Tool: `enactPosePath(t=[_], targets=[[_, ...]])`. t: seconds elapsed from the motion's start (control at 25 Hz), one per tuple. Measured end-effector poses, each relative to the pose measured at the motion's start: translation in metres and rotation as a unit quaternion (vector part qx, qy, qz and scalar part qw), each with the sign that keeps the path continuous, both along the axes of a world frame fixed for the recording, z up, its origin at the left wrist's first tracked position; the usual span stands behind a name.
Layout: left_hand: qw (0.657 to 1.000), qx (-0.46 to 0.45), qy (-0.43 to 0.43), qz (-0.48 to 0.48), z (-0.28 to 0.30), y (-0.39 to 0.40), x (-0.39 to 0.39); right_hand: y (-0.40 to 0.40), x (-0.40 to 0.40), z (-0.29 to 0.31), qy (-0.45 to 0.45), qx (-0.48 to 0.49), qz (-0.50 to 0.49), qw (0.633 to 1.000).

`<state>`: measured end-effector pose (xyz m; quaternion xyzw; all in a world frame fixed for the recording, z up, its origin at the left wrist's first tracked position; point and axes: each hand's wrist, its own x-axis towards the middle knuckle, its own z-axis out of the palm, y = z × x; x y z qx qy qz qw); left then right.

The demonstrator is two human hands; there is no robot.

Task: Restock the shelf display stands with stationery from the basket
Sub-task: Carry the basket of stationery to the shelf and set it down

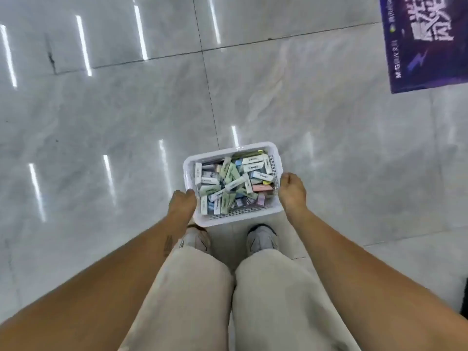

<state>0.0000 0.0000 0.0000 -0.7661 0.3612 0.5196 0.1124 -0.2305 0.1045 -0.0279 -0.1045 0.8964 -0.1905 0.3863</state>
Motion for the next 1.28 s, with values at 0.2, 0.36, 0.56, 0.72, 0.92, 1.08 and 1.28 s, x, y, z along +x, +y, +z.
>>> enactPosePath(t=[0.2,0.36,0.56,0.72,0.92,1.08,1.28], targets=[[0.994,0.060,0.036,0.082,-0.080,-0.013,0.010,-0.023,-0.012,-0.074,-0.004,0.056,0.026,0.998],[0.999,-0.040,0.022,0.022,-0.073,-0.011,0.009,-0.017,-0.017,-0.068,0.035,0.044,0.029,0.998],[0.987,-0.156,0.032,0.004,0.036,-0.025,0.017,-0.026,-0.026,0.040,0.038,-0.029,0.038,0.998],[0.970,-0.237,0.045,0.008,0.179,-0.057,0.014,-0.055,-0.038,0.185,0.028,-0.117,0.044,0.992],[0.948,-0.309,0.071,0.028,0.338,-0.099,-0.005,-0.095,-0.059,0.342,0.020,-0.191,0.032,0.981],[0.929,-0.357,0.085,0.052,0.444,-0.137,-0.026,-0.138,-0.081,0.445,0.015,-0.232,0.020,0.972],[0.915,-0.386,0.091,0.078,0.520,-0.184,-0.040,-0.204,-0.101,0.527,0.041,-0.254,0.055,0.965]])
